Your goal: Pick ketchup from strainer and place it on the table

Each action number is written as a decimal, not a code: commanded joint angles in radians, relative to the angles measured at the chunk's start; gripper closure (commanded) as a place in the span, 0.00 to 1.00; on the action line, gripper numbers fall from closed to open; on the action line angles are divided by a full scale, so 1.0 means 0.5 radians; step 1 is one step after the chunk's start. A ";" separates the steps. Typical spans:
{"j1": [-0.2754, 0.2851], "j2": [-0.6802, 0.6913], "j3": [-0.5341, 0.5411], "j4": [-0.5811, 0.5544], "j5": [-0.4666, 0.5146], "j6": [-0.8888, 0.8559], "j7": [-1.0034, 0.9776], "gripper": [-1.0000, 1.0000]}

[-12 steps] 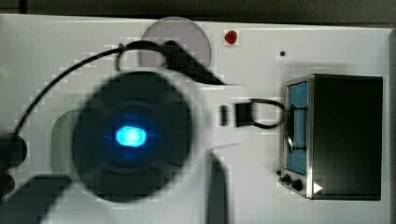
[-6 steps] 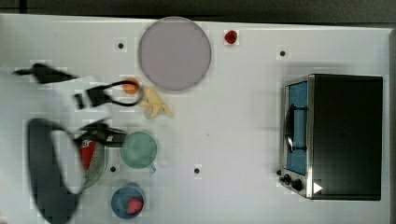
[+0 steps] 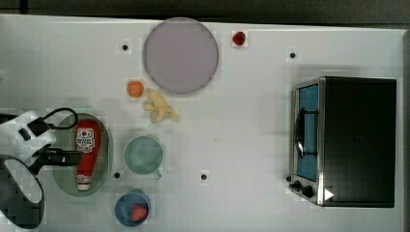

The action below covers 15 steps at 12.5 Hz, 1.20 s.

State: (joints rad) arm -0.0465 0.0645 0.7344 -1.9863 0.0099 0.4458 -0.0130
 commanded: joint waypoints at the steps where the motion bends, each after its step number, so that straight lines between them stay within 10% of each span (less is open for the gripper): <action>1: -0.022 0.108 0.037 -0.192 -0.016 0.348 0.130 0.00; 7: -0.011 0.467 0.025 -0.519 -0.353 1.118 0.352 0.00; 15: 0.030 0.969 -0.083 -0.361 -0.960 1.274 0.546 0.00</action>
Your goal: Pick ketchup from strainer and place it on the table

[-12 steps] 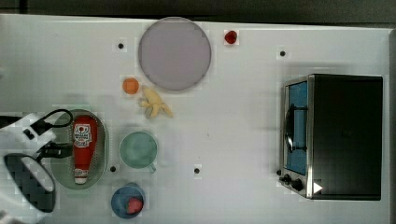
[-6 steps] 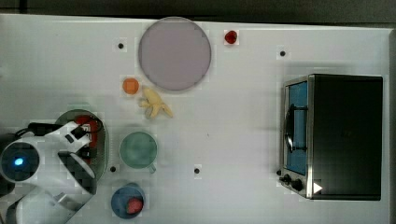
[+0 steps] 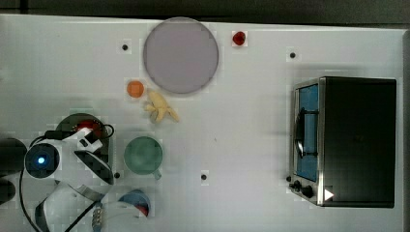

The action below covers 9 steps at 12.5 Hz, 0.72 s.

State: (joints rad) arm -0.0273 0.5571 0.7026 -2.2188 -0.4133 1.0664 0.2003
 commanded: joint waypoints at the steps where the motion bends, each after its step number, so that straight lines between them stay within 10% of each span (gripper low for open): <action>1: 0.010 0.027 -0.045 0.132 -0.142 0.033 0.135 0.00; 6: 0.138 0.194 -0.143 0.234 -0.184 0.035 0.247 0.04; 9: 0.181 0.184 -0.177 0.243 -0.188 0.040 0.247 0.40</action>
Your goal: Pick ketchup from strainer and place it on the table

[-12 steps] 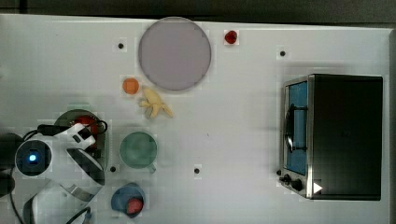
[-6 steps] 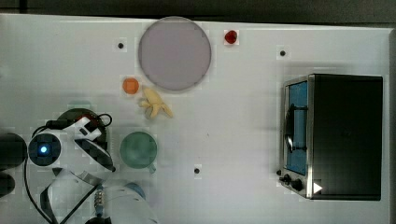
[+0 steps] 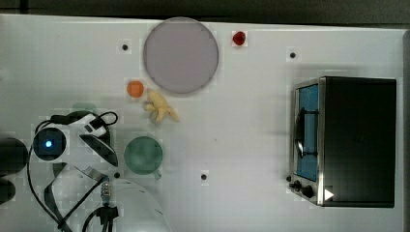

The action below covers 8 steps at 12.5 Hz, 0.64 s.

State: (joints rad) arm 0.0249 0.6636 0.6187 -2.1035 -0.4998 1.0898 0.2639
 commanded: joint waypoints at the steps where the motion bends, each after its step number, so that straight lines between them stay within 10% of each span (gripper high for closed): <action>1: 0.075 -0.058 0.001 0.010 -0.015 -0.012 0.120 0.40; 8: 0.001 -0.569 0.174 0.036 0.335 -0.448 0.118 0.40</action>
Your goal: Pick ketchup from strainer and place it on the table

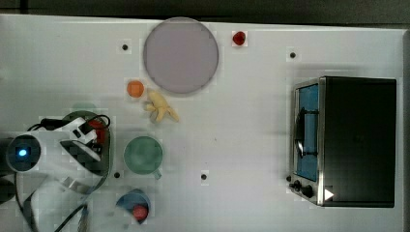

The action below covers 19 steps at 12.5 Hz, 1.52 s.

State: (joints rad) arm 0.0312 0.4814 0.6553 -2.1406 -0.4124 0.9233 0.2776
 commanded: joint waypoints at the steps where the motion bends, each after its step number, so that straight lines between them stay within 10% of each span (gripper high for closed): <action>1: -0.031 -0.297 0.110 0.134 0.290 -0.189 0.076 0.40; 9: -0.345 -0.581 -0.190 0.605 0.583 -1.046 -0.704 0.40; 19: -0.508 -0.580 -0.949 0.578 0.583 -1.029 -1.460 0.40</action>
State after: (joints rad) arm -0.2515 0.2339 0.1337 -1.8506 -0.1235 0.4097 -0.3760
